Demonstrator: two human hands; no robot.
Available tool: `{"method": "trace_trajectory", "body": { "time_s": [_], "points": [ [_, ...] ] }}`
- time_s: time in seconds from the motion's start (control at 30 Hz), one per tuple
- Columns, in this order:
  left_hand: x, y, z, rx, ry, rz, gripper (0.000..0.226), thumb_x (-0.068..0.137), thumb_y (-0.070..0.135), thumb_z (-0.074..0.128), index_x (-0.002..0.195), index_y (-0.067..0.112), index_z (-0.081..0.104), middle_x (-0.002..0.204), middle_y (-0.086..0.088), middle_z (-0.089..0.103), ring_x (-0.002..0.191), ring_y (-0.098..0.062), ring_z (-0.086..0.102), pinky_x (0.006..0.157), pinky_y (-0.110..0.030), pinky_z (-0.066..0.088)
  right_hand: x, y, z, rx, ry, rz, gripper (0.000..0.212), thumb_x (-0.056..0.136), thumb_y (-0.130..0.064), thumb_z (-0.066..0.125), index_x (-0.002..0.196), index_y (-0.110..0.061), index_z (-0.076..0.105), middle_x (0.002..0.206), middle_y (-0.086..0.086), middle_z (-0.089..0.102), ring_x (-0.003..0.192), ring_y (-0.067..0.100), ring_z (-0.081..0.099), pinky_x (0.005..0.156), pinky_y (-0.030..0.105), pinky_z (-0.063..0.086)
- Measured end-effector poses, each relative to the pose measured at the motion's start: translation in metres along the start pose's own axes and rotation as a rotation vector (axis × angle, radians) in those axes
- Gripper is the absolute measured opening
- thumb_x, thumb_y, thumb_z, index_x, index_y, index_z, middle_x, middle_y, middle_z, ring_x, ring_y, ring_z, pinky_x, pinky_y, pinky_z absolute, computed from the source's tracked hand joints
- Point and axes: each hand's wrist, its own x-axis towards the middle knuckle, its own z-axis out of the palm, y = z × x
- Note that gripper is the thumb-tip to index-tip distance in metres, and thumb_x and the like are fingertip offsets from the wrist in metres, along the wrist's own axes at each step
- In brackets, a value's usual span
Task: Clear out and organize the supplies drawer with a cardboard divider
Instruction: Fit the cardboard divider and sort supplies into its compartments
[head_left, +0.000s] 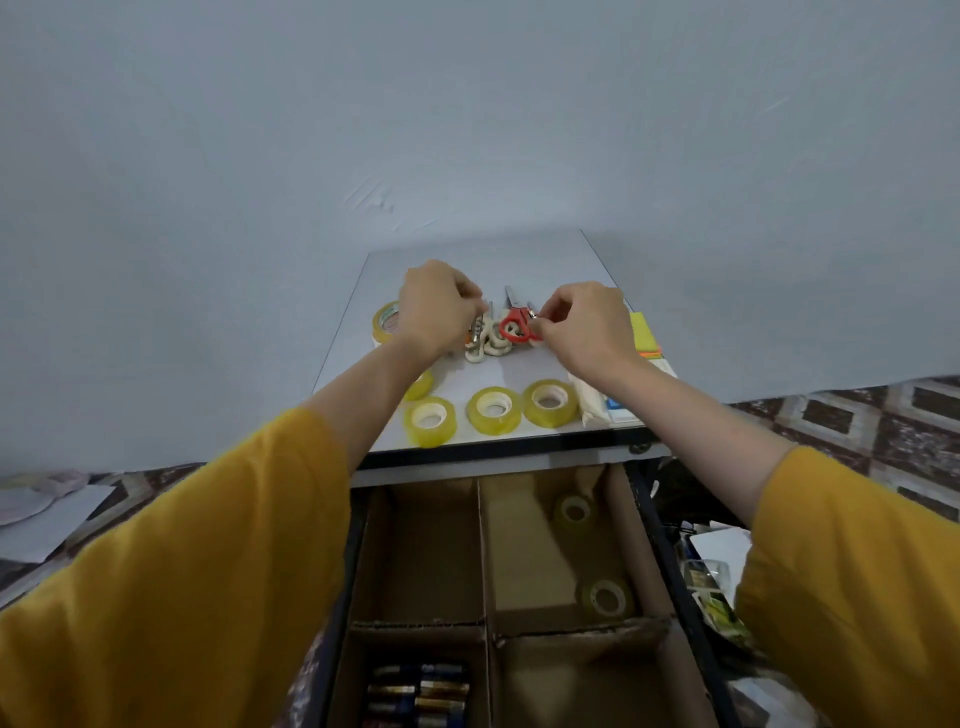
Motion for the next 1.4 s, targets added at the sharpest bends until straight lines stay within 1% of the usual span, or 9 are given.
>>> {"method": "trace_trajectory", "body": {
  "time_s": [0.1,0.23,0.47,0.7,0.8,1.0,1.13,1.3,1.4],
  "points": [
    [-0.028,0.010,-0.032,-0.198,0.005,0.006,0.021,0.081,0.014,0.071,0.102,0.009,0.071,0.074,0.000,0.063,0.064,-0.007,0.058,0.071,-0.017,0.049,-0.022,-0.015,-0.011,0.243,-0.058,0.027,0.012,0.080,-0.009,0.070,0.091,-0.008,0.069,0.067,0.000,0.060,0.069,0.018,0.060,0.067,0.033,0.051],
    [-0.094,0.000,-0.057,-0.345,-0.078,-0.025,0.018,0.079,0.009,0.072,0.097,0.007,0.073,0.074,0.002,0.067,0.064,-0.008,0.061,0.072,-0.019,0.056,-0.074,-0.020,-0.010,0.503,-0.258,0.115,0.016,0.084,0.001,0.064,0.098,-0.006,0.066,0.057,0.004,0.054,0.042,0.008,0.055,0.045,0.025,0.052],
    [-0.217,-0.060,-0.035,-0.317,-0.367,-0.227,0.010,0.080,0.019,0.069,0.084,0.029,0.070,0.086,0.012,0.070,0.082,0.005,0.064,0.073,-0.010,0.049,-0.155,0.012,0.034,0.415,-0.545,0.176,0.015,0.084,0.002,0.063,0.097,-0.005,0.068,0.065,0.004,0.062,0.059,0.015,0.062,0.051,0.022,0.056],
    [-0.254,-0.107,0.019,-0.193,-0.553,-0.458,0.008,0.078,0.022,0.074,0.086,0.022,0.075,0.082,0.006,0.071,0.076,-0.005,0.063,0.072,-0.017,0.052,-0.172,0.037,0.075,0.306,-0.595,0.189,0.016,0.082,-0.005,0.067,0.094,-0.015,0.070,0.074,-0.001,0.065,0.070,0.010,0.063,0.061,0.020,0.053],
    [-0.252,-0.118,0.036,-0.155,-0.662,-0.488,0.011,0.079,0.018,0.073,0.090,0.015,0.075,0.076,0.005,0.067,0.067,0.000,0.058,0.064,-0.010,0.049,-0.170,0.040,0.087,0.279,-0.627,0.178,0.016,0.081,-0.006,0.069,0.091,-0.018,0.070,0.073,-0.003,0.064,0.069,0.008,0.060,0.062,0.018,0.048],
    [-0.249,-0.120,0.069,-0.058,-0.872,-0.450,0.017,0.084,0.014,0.067,0.100,0.011,0.071,0.093,0.001,0.067,0.075,-0.002,0.055,0.073,-0.018,0.047,-0.164,0.044,0.094,0.312,-0.682,0.206,0.020,0.081,-0.006,0.068,0.083,-0.025,0.066,0.078,0.002,0.068,0.073,0.018,0.065,0.063,0.024,0.054],
    [-0.252,-0.121,0.083,0.015,-0.906,-0.412,0.018,0.086,0.005,0.061,0.101,0.006,0.070,0.097,-0.007,0.069,0.067,-0.003,0.054,0.060,-0.014,0.045,-0.163,0.047,0.096,0.323,-0.703,0.192,0.019,0.081,-0.007,0.068,0.084,-0.026,0.066,0.075,0.000,0.068,0.070,0.018,0.065,0.060,0.021,0.053],
    [-0.252,-0.119,0.086,0.118,-0.935,-0.286,0.019,0.087,0.004,0.058,0.102,0.001,0.069,0.101,-0.012,0.069,0.094,-0.021,0.065,0.085,-0.030,0.053,-0.162,0.049,0.097,0.339,-0.708,0.189,0.018,0.080,-0.008,0.069,0.085,-0.025,0.066,0.073,0.000,0.068,0.068,0.018,0.064,0.062,0.025,0.054],
    [-0.252,-0.117,0.086,0.201,-0.938,-0.205,0.018,0.087,0.006,0.057,0.100,0.001,0.068,0.100,-0.012,0.069,0.095,-0.024,0.065,0.085,-0.031,0.052,-0.162,0.048,0.097,0.346,-0.702,0.191,0.018,0.079,-0.007,0.070,0.084,-0.024,0.067,0.073,0.002,0.069,0.068,0.022,0.065,0.062,0.028,0.055]
  ]
}}
